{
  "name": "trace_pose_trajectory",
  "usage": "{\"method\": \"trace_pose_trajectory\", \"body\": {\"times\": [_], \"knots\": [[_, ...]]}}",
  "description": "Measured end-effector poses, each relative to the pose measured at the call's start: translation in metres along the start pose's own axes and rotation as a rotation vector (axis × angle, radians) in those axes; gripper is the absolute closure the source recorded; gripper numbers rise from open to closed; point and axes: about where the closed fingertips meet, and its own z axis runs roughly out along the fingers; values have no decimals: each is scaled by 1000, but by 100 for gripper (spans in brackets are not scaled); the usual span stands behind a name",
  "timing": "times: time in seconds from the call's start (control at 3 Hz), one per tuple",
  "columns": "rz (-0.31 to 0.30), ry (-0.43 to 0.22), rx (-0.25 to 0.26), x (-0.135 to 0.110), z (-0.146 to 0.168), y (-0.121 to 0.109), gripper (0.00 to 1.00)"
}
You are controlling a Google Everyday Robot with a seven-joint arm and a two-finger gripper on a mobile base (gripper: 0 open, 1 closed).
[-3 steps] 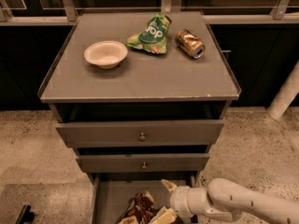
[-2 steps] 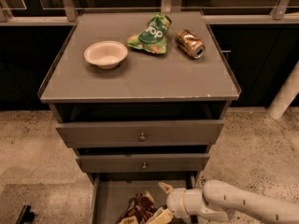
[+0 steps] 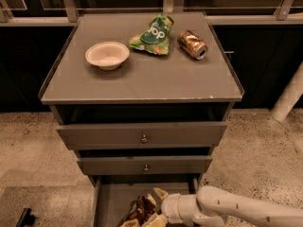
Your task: Pick brown chip bag from bottom drawer and place on counter
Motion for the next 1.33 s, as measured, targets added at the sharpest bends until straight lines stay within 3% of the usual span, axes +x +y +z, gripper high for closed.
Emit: {"method": "trace_pose_trajectory", "body": {"times": [0.67,1.33], "knots": [[21,24,-35,20,54,11,0],[93,111,6,65,77,2,0]]}}
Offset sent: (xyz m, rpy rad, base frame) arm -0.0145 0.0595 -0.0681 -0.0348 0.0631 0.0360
